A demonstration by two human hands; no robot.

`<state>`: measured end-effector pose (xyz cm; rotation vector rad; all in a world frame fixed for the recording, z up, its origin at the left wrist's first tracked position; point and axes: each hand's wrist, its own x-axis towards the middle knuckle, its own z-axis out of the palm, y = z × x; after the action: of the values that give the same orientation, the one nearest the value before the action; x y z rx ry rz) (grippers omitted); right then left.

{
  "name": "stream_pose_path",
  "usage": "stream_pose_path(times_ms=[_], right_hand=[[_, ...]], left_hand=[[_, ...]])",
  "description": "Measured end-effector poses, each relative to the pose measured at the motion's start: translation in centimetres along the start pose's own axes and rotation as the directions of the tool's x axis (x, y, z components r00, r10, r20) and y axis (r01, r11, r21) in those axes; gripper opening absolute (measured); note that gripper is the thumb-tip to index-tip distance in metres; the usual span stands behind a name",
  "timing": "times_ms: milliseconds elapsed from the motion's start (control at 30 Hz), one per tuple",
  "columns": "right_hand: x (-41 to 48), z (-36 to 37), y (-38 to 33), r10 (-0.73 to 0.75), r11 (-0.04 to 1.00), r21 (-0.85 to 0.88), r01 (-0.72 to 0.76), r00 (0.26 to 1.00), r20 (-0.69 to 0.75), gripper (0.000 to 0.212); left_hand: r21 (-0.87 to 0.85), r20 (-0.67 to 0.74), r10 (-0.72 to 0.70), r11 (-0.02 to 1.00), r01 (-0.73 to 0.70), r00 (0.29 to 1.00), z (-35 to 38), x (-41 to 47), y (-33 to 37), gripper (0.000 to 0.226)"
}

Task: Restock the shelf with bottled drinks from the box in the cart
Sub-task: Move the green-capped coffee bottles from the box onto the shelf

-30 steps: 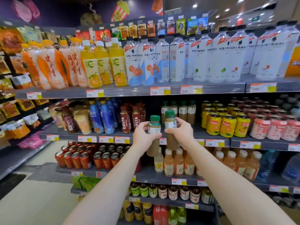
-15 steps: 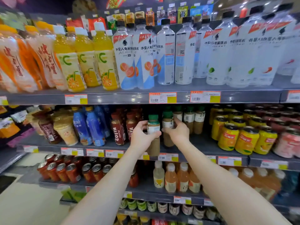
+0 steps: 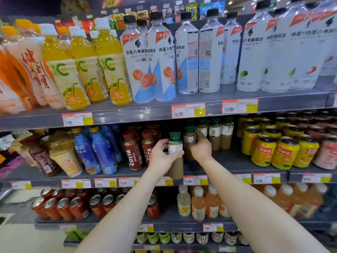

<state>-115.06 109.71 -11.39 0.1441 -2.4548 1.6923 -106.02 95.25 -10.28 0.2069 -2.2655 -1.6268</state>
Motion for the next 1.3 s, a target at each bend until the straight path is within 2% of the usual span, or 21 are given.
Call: stream_pose_path(times_ms=[400, 500, 567, 600, 667, 733, 800, 933, 1033, 1300], right_hand=[[0.5, 0.5, 0.1, 0.000, 1.000, 0.024, 0.001, 0.999, -0.045, 0.045], [0.1, 0.7, 1.0, 0.035, 0.999, -0.002, -0.035, 0.988, -0.151, 0.051], [-0.3, 0.3, 1.4, 0.088, 0.996, 0.023, -0.085, 0.978, -0.190, 0.045], [-0.6, -0.2, 1.4, 0.125, 0.990, 0.088, -0.112, 0.979, -0.160, 0.039], [-1.1, -1.2, 1.3, 0.178, 0.965, 0.195, -0.176, 0.984, 0.004, 0.035], [-1.7, -2.2, 1.4, 0.123, 0.967, 0.198, -0.160, 0.975, 0.187, 0.047], [-2.3, -3.1, 1.7, 0.052, 0.971, 0.211, -0.112, 0.961, 0.273, 0.056], [-2.6, -4.2, 2.8, 0.001, 0.964, 0.262, -0.035, 0.992, 0.128, 0.048], [-2.1, -4.6, 4.1, 0.024, 0.976, 0.218, -0.028, 1.000, 0.018, 0.045], [-1.6, -5.0, 6.2, -0.033, 0.989, 0.145, 0.043, 0.997, -0.069, 0.044]], left_hand=[[-0.032, 0.018, 0.013, 0.999, -0.012, 1.000, 0.7, 1.5, -1.5, 0.064], [-0.020, 0.014, 0.038, 0.999, -0.038, 0.999, 1.2, 1.5, -1.1, 0.062], [-0.004, -0.003, 0.067, 0.998, -0.067, 0.998, 1.8, 1.5, -0.6, 0.066], [0.004, -0.016, 0.085, 0.996, -0.085, 0.996, 2.2, 1.5, -0.4, 0.067], [0.013, -0.034, 0.101, 0.995, -0.101, 0.994, 3.1, 1.7, 0.0, 0.070], [0.018, -0.038, 0.109, 0.994, -0.109, 0.993, 4.1, 1.9, 0.2, 0.075], [0.008, -0.032, 0.110, 0.994, -0.109, 0.993, 5.2, 2.0, 0.4, 0.079], [0.035, -0.006, 0.149, 0.988, -0.149, 0.989, 7.3, 2.0, 1.0, 0.073], [-0.037, -0.026, 0.091, 0.995, -0.092, 0.995, 8.4, 2.1, 0.9, 0.061], [-0.052, -0.072, 0.071, 0.996, -0.075, 0.995, 10.8, 2.1, 0.1, 0.033]])
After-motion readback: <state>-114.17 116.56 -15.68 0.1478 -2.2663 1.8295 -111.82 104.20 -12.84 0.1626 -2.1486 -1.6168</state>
